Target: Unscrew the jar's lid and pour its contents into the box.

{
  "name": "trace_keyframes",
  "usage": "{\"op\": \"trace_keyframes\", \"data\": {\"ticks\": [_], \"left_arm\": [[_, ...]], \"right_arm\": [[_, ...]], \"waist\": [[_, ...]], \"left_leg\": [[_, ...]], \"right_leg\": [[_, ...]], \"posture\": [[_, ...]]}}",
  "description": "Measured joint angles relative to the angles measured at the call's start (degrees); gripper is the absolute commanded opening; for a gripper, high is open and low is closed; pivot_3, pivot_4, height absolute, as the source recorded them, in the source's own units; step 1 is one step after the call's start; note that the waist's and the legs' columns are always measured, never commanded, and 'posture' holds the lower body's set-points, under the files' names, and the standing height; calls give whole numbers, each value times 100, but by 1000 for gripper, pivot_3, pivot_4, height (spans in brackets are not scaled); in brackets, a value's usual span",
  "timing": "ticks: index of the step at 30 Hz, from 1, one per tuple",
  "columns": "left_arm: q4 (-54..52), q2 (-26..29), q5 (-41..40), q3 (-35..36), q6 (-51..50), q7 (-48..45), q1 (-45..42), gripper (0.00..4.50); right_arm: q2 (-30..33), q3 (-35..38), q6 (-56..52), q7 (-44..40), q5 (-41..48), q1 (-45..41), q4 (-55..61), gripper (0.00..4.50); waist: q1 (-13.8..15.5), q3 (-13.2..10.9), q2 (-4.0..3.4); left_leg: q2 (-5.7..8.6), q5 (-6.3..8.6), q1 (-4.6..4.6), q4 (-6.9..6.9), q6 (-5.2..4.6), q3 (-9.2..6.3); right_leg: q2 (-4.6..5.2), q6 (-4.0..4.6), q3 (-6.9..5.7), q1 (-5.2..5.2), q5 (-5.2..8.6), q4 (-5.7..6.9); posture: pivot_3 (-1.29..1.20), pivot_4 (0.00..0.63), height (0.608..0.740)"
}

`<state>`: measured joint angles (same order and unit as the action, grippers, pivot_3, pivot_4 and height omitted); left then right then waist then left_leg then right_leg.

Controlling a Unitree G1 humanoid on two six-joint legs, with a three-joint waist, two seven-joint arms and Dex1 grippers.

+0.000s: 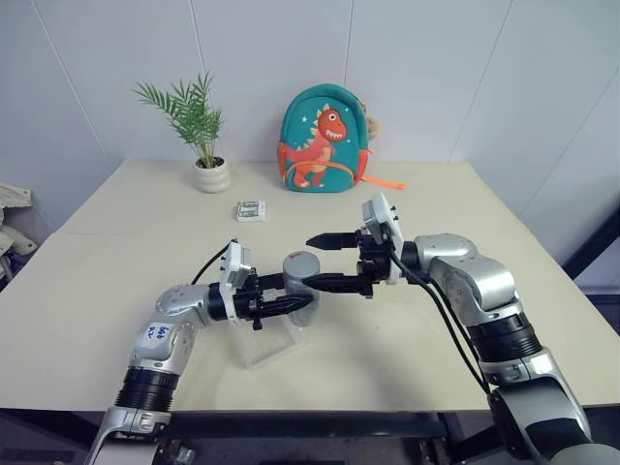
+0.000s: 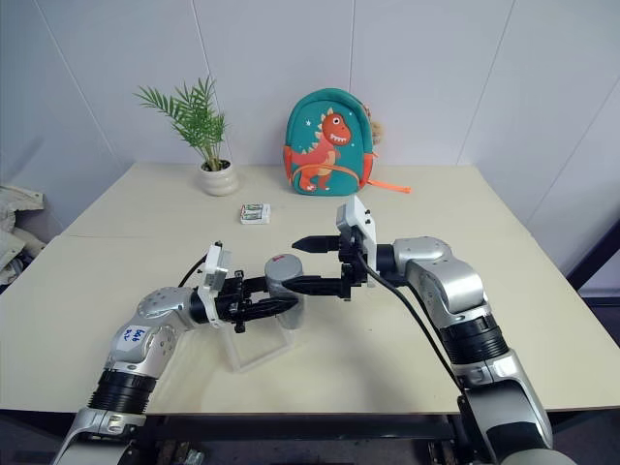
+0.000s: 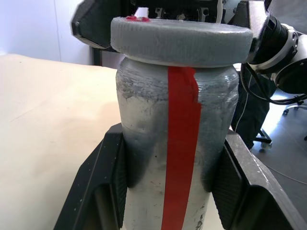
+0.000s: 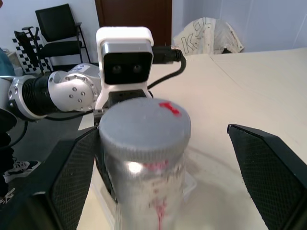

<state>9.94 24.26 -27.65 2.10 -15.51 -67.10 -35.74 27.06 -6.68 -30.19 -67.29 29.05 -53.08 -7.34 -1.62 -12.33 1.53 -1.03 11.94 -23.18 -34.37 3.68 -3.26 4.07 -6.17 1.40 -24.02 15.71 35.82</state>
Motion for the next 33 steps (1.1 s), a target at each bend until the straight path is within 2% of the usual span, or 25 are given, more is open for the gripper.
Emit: {"op": "trace_keyframes", "data": {"ticks": [8, 22, 33], "left_arm": [[-39, -44, -13, -95, 5, -140, 0, 1913], [-45, -36, -13, -92, 4, -160, 1, 1913], [-48, -60, -13, -94, 5, -162, 1, 1913]], "right_arm": [[147, 272, 0, 158, -93, 6, -354, 4470], [417, 451, -373, -342, 239, 126, -221, 4470], [-78, 21, -469, -179, 225, 49, 291, 4470]], "waist": [[-18, 0, 0], [-10, 0, 0], [1, 0, 0]], "left_leg": [[-2, 0, 2, 3, 0, 5], [-2, 1, 2, 0, -2, 13], [-1, 1, 1, -4, -2, 14]], "right_leg": [[-5, 0, 10, -1, 0, 0], [-11, -8, 29, -2, -4, -4], [-11, -11, 31, -2, -7, -5]], "posture": [[0, 150, 740], [0, 150, 740], [0, 150, 740]]}}
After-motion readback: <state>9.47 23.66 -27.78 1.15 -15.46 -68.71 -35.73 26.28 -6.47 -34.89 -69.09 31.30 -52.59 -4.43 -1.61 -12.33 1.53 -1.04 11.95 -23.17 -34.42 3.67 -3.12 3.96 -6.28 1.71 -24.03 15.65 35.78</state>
